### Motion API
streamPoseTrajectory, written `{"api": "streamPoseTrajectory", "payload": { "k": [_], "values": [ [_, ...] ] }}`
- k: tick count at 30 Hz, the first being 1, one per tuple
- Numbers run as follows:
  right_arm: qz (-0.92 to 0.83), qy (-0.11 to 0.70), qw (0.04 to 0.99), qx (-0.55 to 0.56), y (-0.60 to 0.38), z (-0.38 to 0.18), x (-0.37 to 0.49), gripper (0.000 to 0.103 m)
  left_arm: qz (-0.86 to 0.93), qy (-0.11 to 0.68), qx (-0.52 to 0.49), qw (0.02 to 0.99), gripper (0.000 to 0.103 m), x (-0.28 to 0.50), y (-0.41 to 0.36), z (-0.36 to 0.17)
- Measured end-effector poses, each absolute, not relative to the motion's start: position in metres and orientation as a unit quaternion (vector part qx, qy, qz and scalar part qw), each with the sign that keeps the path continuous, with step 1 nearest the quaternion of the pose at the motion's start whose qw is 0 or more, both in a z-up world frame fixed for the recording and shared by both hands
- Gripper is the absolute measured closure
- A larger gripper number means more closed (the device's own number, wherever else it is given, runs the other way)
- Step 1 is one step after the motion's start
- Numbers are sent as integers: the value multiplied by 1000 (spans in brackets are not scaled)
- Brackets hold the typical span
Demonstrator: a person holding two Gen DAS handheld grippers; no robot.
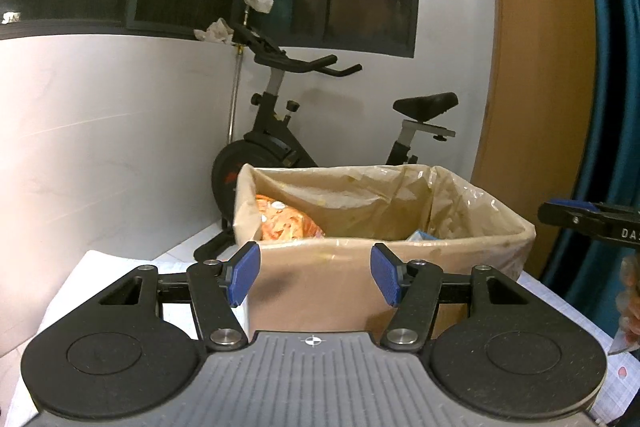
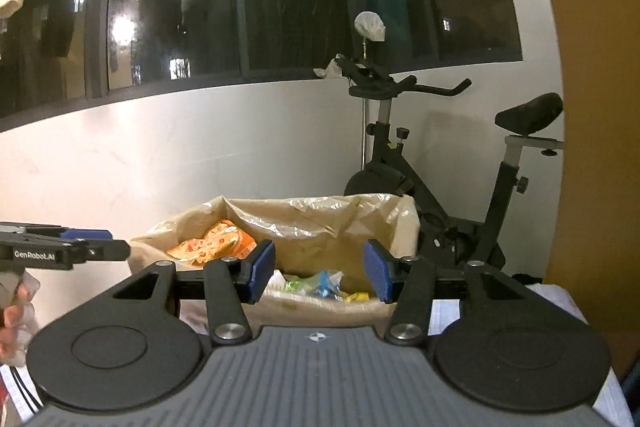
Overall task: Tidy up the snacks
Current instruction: 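Lower both open grippers toward the red and brown packets on the table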
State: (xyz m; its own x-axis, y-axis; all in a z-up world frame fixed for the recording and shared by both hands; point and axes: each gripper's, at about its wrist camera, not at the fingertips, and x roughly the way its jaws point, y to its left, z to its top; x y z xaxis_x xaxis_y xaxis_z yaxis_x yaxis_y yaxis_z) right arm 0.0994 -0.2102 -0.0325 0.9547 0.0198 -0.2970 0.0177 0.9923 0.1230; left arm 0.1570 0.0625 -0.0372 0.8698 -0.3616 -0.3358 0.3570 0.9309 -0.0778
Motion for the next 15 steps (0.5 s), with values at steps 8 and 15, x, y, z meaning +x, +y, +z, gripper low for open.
{"api": "streamPoseTrajectory", "payload": {
  "k": [8, 15],
  "values": [
    [-6, 170, 983, 70, -200, -62, 68, 50, -181, 226, -12, 957, 39, 146, 60, -80],
    [14, 279, 958, 60, -171, -126, 67, 50, -173, 284, -36, 942, 39, 142, 58, -123]
  ]
}}
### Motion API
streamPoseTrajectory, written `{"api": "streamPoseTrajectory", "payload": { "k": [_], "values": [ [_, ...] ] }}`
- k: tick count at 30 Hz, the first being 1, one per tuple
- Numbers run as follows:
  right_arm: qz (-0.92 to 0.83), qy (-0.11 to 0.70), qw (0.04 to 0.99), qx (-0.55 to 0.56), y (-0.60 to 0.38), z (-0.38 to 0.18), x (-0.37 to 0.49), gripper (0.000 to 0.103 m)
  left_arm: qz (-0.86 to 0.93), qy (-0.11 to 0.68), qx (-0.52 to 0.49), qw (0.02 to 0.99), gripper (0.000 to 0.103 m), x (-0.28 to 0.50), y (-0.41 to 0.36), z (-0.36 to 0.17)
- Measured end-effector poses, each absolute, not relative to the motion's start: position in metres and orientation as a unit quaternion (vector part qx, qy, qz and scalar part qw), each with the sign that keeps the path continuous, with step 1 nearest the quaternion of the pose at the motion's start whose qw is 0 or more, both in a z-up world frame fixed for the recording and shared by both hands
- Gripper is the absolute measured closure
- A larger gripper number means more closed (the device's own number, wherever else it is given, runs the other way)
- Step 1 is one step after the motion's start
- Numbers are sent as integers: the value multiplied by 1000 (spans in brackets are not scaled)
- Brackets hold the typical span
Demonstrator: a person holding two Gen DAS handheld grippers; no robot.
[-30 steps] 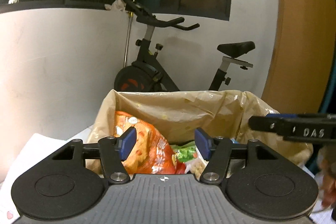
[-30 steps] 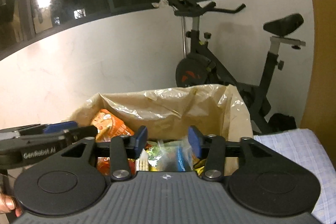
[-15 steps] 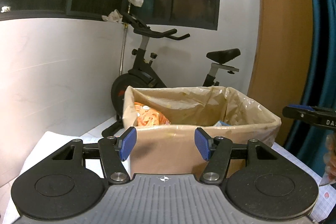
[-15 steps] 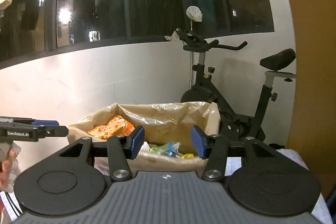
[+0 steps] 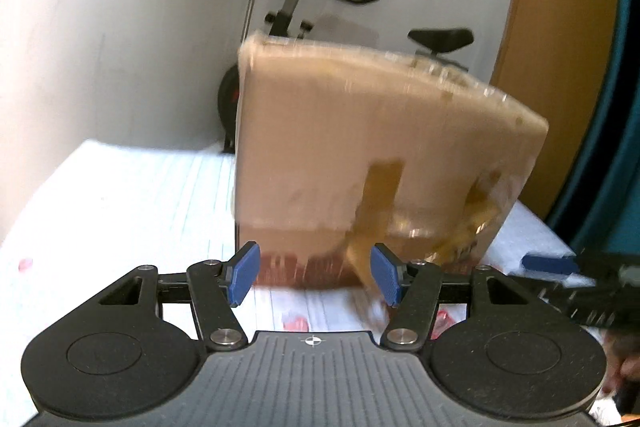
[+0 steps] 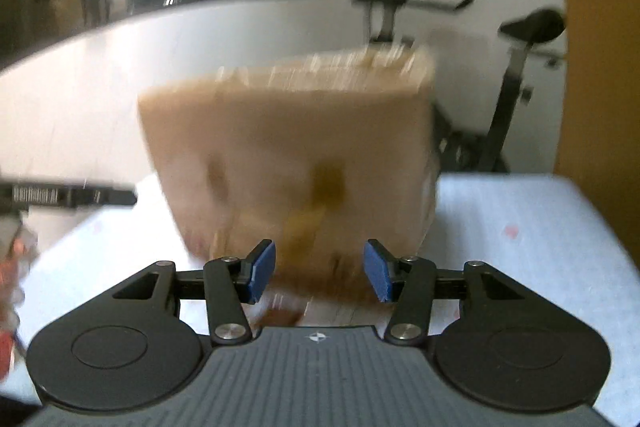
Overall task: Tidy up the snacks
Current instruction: 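Lower both open grippers toward the red and brown packets on the table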
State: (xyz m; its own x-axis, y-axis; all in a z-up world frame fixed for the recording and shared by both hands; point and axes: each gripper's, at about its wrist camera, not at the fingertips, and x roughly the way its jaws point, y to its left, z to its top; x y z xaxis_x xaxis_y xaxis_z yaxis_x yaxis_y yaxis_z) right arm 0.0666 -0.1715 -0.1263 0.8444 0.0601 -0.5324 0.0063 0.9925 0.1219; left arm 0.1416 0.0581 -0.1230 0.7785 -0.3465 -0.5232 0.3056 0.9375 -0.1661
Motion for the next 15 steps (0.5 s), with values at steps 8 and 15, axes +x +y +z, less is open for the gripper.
{"api": "streamPoseTrajectory", "payload": {
  "k": [8, 15],
  "values": [
    [64, 376, 924, 39, -143, -185, 80, 47, -157, 316, -48, 935, 39, 139, 65, -149],
    [60, 407, 911, 10, -138, -210, 91, 35, -158, 334, -47, 928, 39, 142, 58, -160]
  ]
}}
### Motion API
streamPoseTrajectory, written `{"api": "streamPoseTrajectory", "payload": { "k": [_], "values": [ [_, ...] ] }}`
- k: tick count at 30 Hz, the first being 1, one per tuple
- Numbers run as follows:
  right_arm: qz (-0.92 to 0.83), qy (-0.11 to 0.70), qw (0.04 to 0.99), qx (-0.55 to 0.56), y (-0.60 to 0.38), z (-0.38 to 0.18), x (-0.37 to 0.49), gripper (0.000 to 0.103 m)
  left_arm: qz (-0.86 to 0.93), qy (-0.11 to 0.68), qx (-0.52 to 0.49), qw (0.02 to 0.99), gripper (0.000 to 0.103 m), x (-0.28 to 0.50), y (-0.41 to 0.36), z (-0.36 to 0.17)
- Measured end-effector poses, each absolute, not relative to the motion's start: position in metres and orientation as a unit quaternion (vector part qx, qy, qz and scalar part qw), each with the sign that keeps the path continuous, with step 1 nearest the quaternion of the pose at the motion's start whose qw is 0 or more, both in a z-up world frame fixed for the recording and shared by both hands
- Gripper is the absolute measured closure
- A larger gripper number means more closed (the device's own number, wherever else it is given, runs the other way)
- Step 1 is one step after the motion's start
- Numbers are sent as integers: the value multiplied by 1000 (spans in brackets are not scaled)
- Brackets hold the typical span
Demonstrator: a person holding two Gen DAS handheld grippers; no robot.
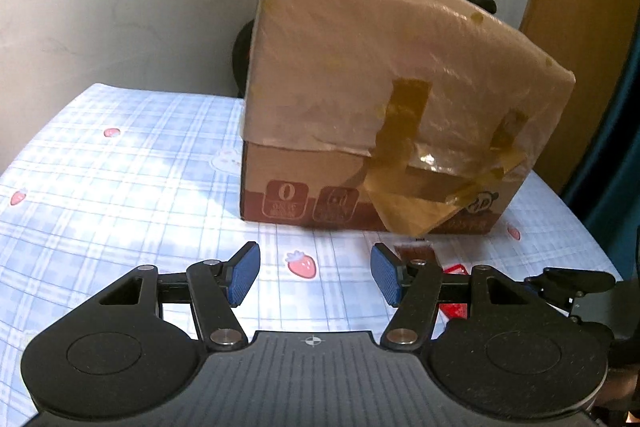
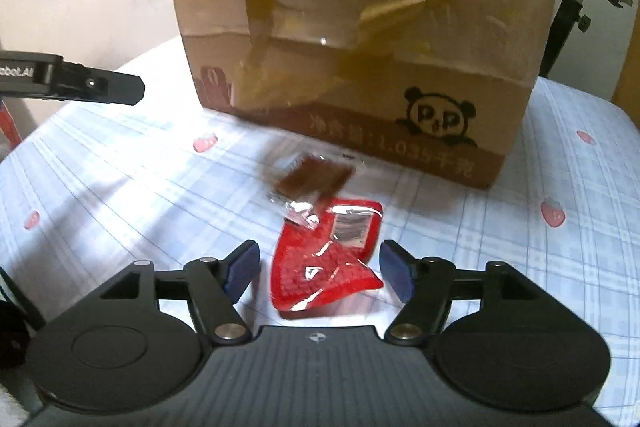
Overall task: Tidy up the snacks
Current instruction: 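Lower both open grippers toward the red and brown packets on the table, then grasp the red packet with the right gripper while the left grasps the brown jerky packet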
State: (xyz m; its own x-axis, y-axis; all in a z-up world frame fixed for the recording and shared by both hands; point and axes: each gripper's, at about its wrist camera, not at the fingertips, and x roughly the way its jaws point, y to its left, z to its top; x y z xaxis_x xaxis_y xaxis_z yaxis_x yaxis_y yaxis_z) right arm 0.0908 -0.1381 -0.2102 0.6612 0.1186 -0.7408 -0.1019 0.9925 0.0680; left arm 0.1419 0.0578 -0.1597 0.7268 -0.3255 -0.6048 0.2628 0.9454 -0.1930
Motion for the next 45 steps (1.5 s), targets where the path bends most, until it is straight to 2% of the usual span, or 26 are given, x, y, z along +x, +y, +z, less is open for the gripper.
{"api": "streamPoseTrajectory", "payload": {
  "k": [1, 2, 11, 22, 25, 30, 42, 45],
  "values": [
    [62, 402, 913, 10, -139, -211, 88, 45, -160, 336, -45, 927, 39, 143, 56, -161],
    [64, 400, 914, 12, -139, -212, 87, 46, -162, 338, -44, 926, 39, 144, 55, -162],
    [39, 400, 914, 44, -169, -201, 59, 47, -181, 358, -36, 915, 39, 150, 38, -171],
    [-45, 376, 925, 28, -205, -194, 53, 47, -200, 392, -40, 897, 39, 169, -3, -181],
    [-52, 366, 929, 28, -206, -200, 59, 47, -183, 408, -52, 893, 30, 184, -22, -186],
    [-39, 349, 936, 32, -203, -210, 57, 47, -167, 435, -54, 883, 30, 205, -57, -200],
    [-37, 335, 940, 53, -208, -212, 55, 47, -130, 409, 47, 902, 28, 211, -117, -218],
    [-40, 335, 939, 61, -211, -212, 54, 47, -123, 406, 52, 904, 18, 204, -114, -222]
  ]
}}
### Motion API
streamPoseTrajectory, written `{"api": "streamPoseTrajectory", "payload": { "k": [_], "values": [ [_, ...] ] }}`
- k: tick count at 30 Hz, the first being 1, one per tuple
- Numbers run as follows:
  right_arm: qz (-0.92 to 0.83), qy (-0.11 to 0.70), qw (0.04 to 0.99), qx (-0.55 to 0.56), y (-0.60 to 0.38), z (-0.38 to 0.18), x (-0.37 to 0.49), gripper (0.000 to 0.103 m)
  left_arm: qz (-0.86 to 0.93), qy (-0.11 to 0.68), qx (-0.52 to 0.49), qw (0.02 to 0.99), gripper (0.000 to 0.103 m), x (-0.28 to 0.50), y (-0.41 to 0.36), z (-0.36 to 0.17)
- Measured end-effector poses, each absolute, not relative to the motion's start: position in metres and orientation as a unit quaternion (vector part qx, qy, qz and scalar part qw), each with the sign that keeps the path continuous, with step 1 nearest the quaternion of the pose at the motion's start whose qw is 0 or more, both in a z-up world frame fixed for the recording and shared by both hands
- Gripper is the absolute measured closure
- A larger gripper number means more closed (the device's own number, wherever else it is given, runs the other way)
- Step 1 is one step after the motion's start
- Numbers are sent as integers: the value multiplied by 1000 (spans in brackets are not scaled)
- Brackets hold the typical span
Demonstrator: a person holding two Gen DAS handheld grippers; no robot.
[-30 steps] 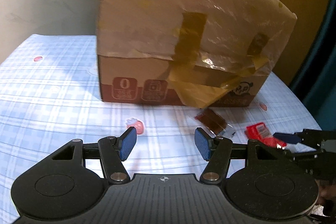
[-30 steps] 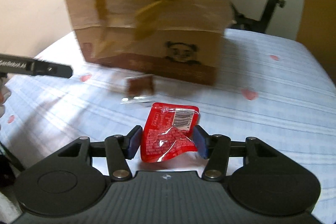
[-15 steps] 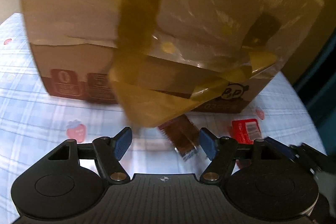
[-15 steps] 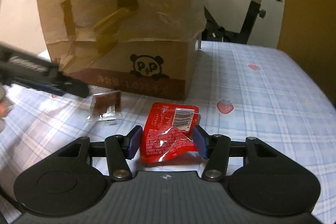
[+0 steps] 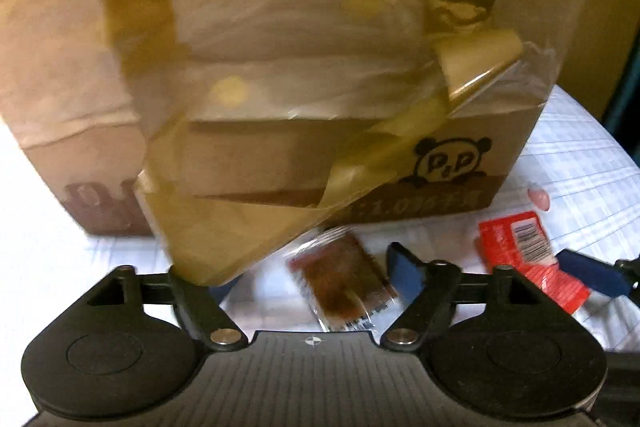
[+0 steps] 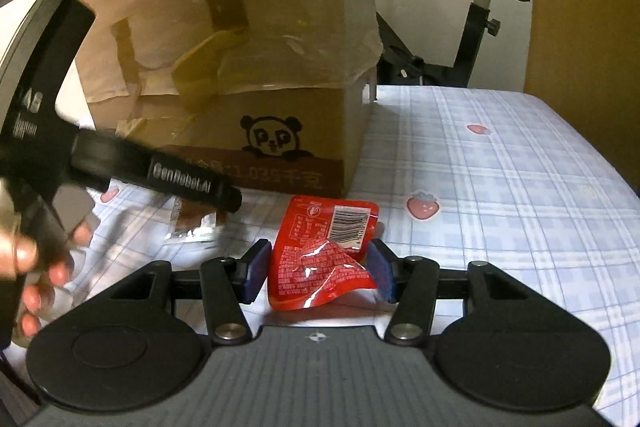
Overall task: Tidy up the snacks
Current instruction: 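Grasp the red packet with the right gripper while the left grasps the brown jerky packet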
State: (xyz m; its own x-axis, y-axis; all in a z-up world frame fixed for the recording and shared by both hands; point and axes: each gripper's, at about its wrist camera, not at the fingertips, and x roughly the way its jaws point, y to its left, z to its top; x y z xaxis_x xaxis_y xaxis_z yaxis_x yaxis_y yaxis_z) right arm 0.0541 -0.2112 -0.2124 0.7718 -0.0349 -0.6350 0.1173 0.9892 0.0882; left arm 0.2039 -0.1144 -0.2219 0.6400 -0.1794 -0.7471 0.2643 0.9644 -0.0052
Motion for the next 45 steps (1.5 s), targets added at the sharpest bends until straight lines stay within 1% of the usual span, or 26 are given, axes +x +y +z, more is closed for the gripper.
{"api": "streamPoseTrajectory", "payload": {
  "k": [13, 18, 23, 27, 29, 30, 31, 33, 36, 41, 45],
  "values": [
    [-42, 333, 939, 71, -215, -212, 55, 47, -134, 392, 62, 908, 15, 185, -85, -232],
    [-41, 334, 939, 70, -215, -212, 55, 47, -171, 374, 106, 905, 15, 187, -92, -232],
    [-44, 335, 938, 74, -216, -213, 56, 47, -206, 358, 122, 903, 15, 196, -90, -231],
    [-43, 337, 938, 73, -215, -213, 57, 47, -230, 358, 107, 899, 28, 208, -89, -233],
    [-43, 338, 937, 72, -215, -213, 57, 47, -240, 355, 103, 898, 36, 208, -90, -232],
    [-43, 338, 937, 73, -215, -213, 57, 47, -249, 354, 99, 896, 44, 208, -90, -233],
    [-44, 339, 937, 73, -216, -213, 57, 47, -259, 351, 98, 895, 49, 206, -89, -233],
    [-44, 338, 937, 73, -216, -213, 57, 47, -266, 348, 99, 893, 54, 203, -91, -234],
    [-44, 339, 937, 73, -215, -213, 57, 47, -258, 354, 87, 895, 57, 192, -84, -232],
    [-43, 339, 937, 74, -215, -213, 57, 47, -260, 353, 85, 895, 57, 170, -75, -232],
    [-43, 339, 937, 74, -216, -213, 58, 47, -256, 359, 80, 894, 60, 159, -63, -230]
  ]
}}
